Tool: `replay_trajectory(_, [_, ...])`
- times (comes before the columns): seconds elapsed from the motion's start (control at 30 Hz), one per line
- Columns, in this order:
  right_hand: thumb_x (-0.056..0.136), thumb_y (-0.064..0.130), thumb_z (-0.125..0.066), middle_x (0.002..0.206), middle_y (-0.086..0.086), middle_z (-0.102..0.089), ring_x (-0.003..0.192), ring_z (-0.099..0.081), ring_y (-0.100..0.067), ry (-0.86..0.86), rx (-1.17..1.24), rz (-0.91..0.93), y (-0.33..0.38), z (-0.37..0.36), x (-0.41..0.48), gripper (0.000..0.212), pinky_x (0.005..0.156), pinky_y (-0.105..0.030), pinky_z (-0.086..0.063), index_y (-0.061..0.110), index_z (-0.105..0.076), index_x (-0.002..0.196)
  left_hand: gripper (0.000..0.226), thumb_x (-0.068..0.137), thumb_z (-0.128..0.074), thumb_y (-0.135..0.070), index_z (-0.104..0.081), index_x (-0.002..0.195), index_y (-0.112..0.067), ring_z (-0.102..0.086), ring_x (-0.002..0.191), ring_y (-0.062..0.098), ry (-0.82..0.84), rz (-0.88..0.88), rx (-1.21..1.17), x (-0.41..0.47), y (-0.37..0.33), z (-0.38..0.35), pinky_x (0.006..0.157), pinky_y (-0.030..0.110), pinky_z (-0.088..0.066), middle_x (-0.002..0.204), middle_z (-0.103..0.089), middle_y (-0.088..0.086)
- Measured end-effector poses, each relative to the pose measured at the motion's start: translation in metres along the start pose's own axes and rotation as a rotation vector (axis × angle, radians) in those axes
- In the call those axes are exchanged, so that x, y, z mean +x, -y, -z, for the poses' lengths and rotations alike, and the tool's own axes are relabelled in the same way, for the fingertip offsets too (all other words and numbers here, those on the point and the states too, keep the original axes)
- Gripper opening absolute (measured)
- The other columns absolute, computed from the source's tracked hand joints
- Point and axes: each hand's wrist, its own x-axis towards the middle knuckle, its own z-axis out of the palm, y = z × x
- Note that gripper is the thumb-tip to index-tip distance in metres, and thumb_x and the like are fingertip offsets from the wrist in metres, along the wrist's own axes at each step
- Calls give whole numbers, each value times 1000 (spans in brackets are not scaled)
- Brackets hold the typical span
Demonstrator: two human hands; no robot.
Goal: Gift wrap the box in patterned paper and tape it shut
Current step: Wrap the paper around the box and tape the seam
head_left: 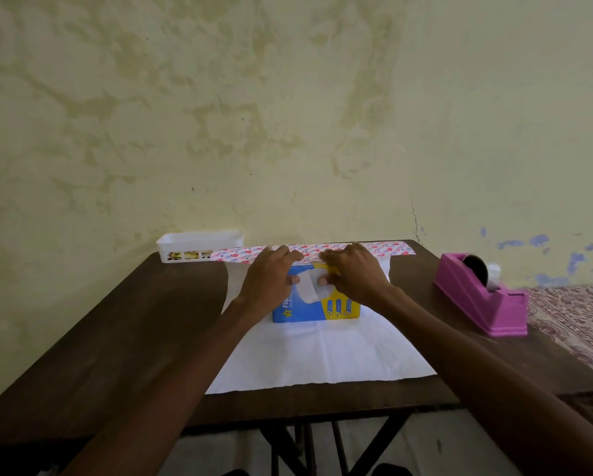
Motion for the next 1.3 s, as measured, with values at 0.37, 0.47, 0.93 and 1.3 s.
replay_trajectory(0.37, [85, 34, -71, 96, -14, -72, 94, -60, -34, -78, -21, -26, -13, -28, 26, 41, 87, -31, -40, 15, -67, 121, 49, 82, -74, -21, -56, 128, -18, -45, 129, 31, -29, 49, -9, 25, 15, -9, 106, 37, -35, 131, -60, 4])
replay_trajectory(0.47, [80, 29, -78, 95, -15, -74, 91, -64, -36, -99, -26, 1, -16, -31, 27, 42, 104, -40, -39, 12, -70, 117, 46, 79, -76, -22, -58, 122, -18, -51, 122, 30, -67, 26, -6, 24, 15, -10, 102, 37, -39, 122, -65, 4])
replay_trajectory(0.93, [64, 12, -83, 63, -10, -70, 60, -64, -31, -133, -100, 22, -12, -25, 16, 24, 95, -42, -50, 19, -79, 87, 43, 67, -86, -22, -70, 106, -17, -67, 90, 21, -168, -18, -109, 18, 16, -7, 77, 33, -54, 99, -73, 3])
replay_trajectory(1.3, [60, 19, -87, 57, -2, -68, 55, -61, -24, -229, -169, 12, -12, -20, 11, 20, 78, -27, -44, 27, -79, 77, 24, 69, -83, -16, -75, 91, -15, -65, 77, 18, -200, -8, -98, 15, 13, -5, 63, 17, -35, 87, -74, 5])
